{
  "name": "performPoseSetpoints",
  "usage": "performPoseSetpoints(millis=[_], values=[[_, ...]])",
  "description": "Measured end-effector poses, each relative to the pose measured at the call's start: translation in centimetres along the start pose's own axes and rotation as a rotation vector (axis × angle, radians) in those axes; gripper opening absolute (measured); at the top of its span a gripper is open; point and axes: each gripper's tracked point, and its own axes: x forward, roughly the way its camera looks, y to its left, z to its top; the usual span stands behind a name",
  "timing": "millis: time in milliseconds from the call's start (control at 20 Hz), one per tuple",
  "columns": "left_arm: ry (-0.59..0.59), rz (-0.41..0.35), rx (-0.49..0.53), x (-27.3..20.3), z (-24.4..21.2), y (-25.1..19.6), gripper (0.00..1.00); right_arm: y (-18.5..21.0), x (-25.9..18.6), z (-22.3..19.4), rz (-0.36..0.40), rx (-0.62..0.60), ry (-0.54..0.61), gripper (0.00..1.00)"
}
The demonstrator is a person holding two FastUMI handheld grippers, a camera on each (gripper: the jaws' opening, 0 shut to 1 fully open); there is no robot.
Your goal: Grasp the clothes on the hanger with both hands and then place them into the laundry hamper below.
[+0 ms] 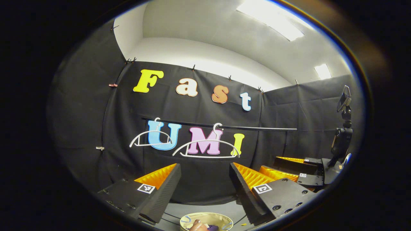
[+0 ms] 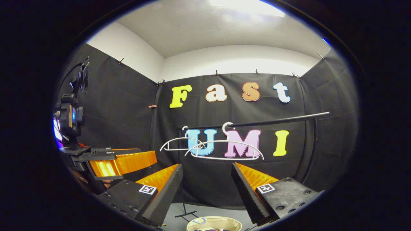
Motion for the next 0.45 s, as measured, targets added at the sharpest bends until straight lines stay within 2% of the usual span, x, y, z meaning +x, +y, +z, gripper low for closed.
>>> performPoseSetpoints(millis=[100, 200, 450], values=[[-0.012, -0.004, 0.001, 0.2, 0.4, -0.3, 0.92, -0.2, 0.0, 0.3, -0.003, 0.009, -0.009, 0.97], [-0.028, -0.004, -0.008, 0.2, 0.9, -0.3, 0.95, -0.4, 0.1, 0.7, -0.013, 0.013, -0.019, 0.97], [-0.052, -0.006, -0.015, 0.0, 1.9, -0.4, 0.95, -0.9, 0.0, 1.4, -0.032, 0.016, -0.037, 0.97]])
